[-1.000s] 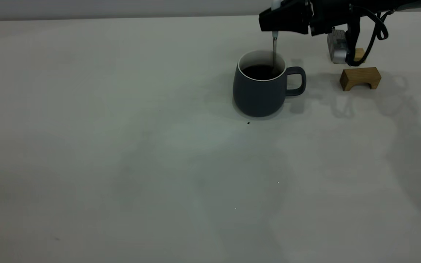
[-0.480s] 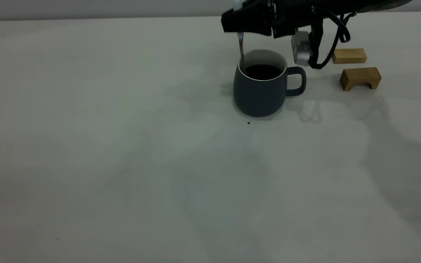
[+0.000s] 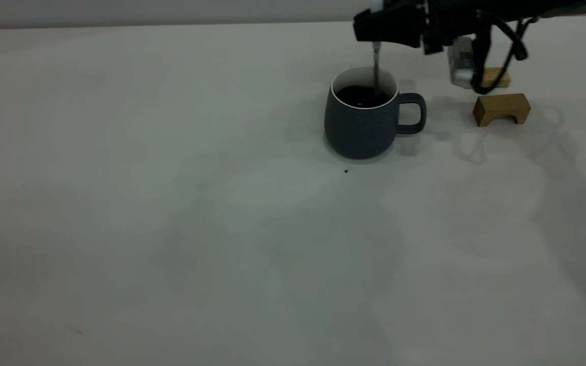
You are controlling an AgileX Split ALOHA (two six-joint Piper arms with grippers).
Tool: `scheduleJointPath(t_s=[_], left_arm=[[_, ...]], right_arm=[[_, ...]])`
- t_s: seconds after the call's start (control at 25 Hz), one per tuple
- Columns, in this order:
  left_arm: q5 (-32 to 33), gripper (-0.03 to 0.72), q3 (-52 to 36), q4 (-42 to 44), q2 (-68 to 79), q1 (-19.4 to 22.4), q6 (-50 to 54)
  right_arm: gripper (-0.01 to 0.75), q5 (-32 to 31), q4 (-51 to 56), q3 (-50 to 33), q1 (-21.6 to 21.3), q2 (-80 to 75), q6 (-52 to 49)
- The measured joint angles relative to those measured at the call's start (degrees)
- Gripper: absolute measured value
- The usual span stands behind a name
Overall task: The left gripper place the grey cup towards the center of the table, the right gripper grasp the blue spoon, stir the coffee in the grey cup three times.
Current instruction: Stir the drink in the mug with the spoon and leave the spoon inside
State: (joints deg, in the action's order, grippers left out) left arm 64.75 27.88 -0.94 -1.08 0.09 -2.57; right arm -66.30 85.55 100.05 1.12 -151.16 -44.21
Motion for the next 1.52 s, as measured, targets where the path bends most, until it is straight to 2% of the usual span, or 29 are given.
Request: scheduleJointPath(t_s=[0.16, 0.32, 0.6, 0.84, 1.12, 1.32, 1.52], left_arm=[[0.0, 0.585, 0.0, 0.0, 0.0, 0.0, 0.0], [0.0, 0.585, 0.0, 0.0, 0.0, 0.0, 0.0], [0.0, 0.585, 0.0, 0.0, 0.0, 0.0, 0.0], [0.0, 0.585, 0.0, 0.0, 0.0, 0.0, -0.08], [0.0, 0.585, 0.0, 0.0, 0.0, 0.0, -0.02], [0.0, 0.585, 0.0, 0.0, 0.0, 0.0, -0.02], [0.0, 0.585, 0.0, 0.0, 0.0, 0.0, -0.02]], right_arm=[[0.091, -0.27, -3.84, 0.0, -0.12, 0.0, 0.0], [0.089, -0.21, -4.45, 0.0, 1.49, 0.0, 0.0], [0.089, -0.2, 5.74, 0.0, 5.13, 0.0, 0.06], [0.089, 2.04, 7.38, 0.0, 3.45, 0.0, 1.01], [0.089, 0.7, 1.81, 0.0, 0.16, 0.0, 1.24], [0.089, -0.31, -5.54, 0.0, 0.0, 0.0, 1.28], [0.089, -0.65, -6.84, 0.06, 0.98, 0.0, 1.39]])
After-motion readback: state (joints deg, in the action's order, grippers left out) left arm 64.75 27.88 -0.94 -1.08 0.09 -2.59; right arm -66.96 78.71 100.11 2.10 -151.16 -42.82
